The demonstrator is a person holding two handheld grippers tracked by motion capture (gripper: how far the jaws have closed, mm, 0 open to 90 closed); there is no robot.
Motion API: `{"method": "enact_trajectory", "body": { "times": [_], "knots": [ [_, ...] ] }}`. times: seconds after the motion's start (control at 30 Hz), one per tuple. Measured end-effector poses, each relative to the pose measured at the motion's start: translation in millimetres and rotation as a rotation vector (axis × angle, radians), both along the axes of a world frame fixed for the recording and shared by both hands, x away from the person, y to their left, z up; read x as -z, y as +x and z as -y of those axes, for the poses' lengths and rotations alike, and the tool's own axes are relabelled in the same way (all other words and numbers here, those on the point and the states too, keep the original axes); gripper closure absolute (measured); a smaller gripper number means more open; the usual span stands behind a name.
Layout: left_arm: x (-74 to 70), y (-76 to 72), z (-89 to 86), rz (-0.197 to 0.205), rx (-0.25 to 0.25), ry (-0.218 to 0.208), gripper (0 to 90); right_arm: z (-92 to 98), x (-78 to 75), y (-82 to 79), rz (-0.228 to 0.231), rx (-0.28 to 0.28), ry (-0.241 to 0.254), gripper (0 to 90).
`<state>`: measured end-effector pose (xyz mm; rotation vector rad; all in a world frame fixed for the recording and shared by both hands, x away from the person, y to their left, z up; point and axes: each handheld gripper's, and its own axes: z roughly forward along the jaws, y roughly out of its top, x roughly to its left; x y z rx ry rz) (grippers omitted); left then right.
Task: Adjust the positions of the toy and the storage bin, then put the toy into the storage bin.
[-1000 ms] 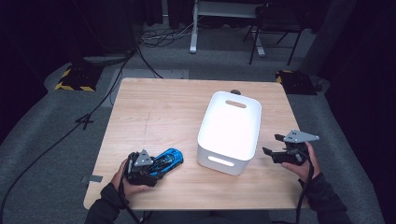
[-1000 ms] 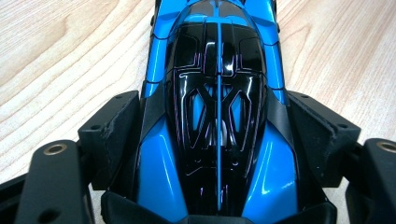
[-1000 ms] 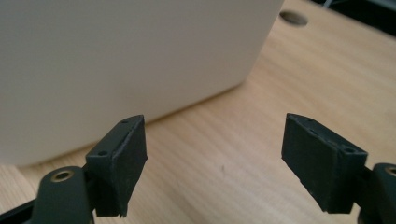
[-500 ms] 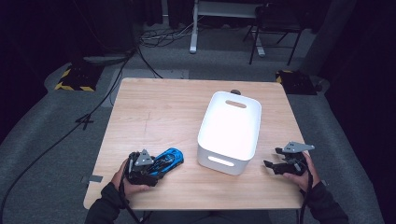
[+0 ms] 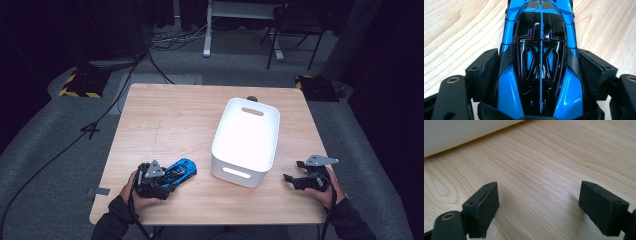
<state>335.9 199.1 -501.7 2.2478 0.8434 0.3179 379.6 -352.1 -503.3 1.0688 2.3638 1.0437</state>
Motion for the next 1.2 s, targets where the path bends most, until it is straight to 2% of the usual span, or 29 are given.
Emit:
{"method": "enact_trajectory", "body": {
  "times": [0.27,0.63,0.7,0.83,0.97,1.0,1.2],
  "knots": [
    [0.1,0.1,0.3,-0.002,0.003,-0.002,23.4,-4.4,0.0,3.0,0.001,0.014,0.000,17.1],
    [0.1,-1.3,2.1,-0.012,-0.008,-0.010,24.0,-1.9,0.3,2.7,0.007,-0.006,-0.004,17.1],
    [-0.3,-1.8,2.4,-0.003,-0.014,-0.003,24.3,-1.9,0.3,2.7,0.007,-0.006,-0.004,17.1],
    [-0.4,-2.3,3.0,-0.010,-0.012,0.000,24.6,-2.0,0.3,2.7,0.005,-0.007,-0.001,17.0],
    [-1.5,-3.5,3.2,0.010,-0.009,0.001,24.8,-1.8,0.3,2.8,0.004,-0.009,-0.001,17.0],
    [-2.0,-4.8,3.9,0.005,-0.019,-0.029,24.9,-1.8,0.3,2.8,0.004,-0.009,-0.001,17.0],
    [-6.6,-6.5,3.7,0.032,-0.025,-0.050,24.9,-1.6,0.2,2.7,0.004,-0.011,0.000,17.0]
  ]
}}
